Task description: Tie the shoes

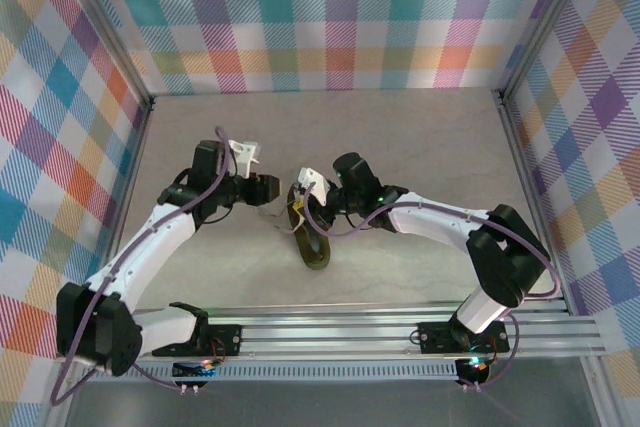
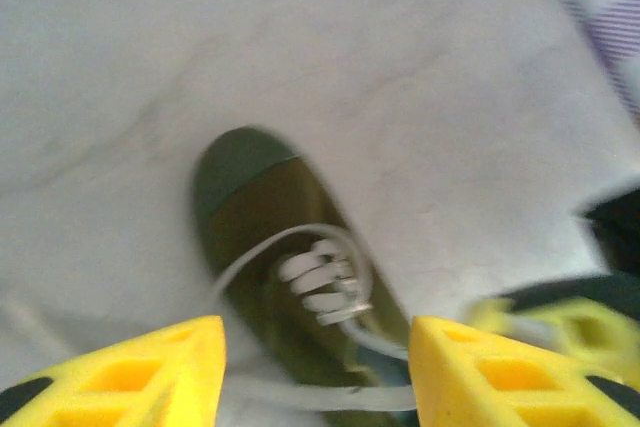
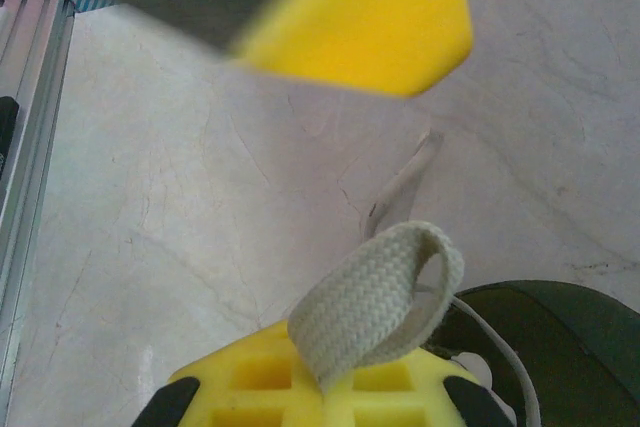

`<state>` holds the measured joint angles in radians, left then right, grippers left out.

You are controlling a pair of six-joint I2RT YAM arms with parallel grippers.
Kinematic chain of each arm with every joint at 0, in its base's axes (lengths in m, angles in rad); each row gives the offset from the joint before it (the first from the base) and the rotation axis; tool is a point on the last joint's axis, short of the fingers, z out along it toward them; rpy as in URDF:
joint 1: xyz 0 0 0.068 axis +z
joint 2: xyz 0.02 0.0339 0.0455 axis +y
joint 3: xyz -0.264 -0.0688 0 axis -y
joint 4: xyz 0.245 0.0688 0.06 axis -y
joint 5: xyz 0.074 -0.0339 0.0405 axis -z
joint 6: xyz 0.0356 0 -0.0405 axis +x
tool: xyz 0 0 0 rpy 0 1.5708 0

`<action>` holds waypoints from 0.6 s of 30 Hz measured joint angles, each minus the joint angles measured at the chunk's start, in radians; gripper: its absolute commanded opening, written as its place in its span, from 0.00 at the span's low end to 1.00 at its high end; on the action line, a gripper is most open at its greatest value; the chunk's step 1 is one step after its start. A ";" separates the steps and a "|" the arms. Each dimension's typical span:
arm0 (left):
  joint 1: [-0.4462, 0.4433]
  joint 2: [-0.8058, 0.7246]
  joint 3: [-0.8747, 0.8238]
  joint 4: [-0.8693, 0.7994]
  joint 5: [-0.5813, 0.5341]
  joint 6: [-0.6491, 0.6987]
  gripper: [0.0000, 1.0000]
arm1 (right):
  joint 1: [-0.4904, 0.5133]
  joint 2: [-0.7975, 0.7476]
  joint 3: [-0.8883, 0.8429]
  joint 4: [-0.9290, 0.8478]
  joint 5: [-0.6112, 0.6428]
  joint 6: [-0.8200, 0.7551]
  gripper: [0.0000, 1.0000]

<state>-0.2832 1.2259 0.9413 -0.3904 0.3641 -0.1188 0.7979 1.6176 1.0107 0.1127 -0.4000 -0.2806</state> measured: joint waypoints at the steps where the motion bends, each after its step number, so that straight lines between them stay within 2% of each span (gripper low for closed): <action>1: 0.022 0.035 0.020 -0.025 -0.015 -0.019 0.48 | 0.000 0.003 0.005 -0.008 0.002 0.003 0.00; 5: 0.078 0.244 0.106 -0.100 -0.101 -0.077 0.52 | 0.000 0.021 0.037 -0.051 0.006 0.011 0.00; 9: 0.083 0.393 0.131 -0.130 -0.149 -0.117 0.57 | 0.000 0.034 0.057 -0.071 0.016 0.027 0.00; 18: 0.083 0.548 0.173 -0.096 -0.201 -0.180 0.56 | 0.000 0.037 0.060 -0.104 0.032 0.056 0.00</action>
<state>-0.2005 1.7737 1.1145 -0.4862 0.1635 -0.2993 0.7979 1.6543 1.0702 0.0090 -0.3679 -0.2241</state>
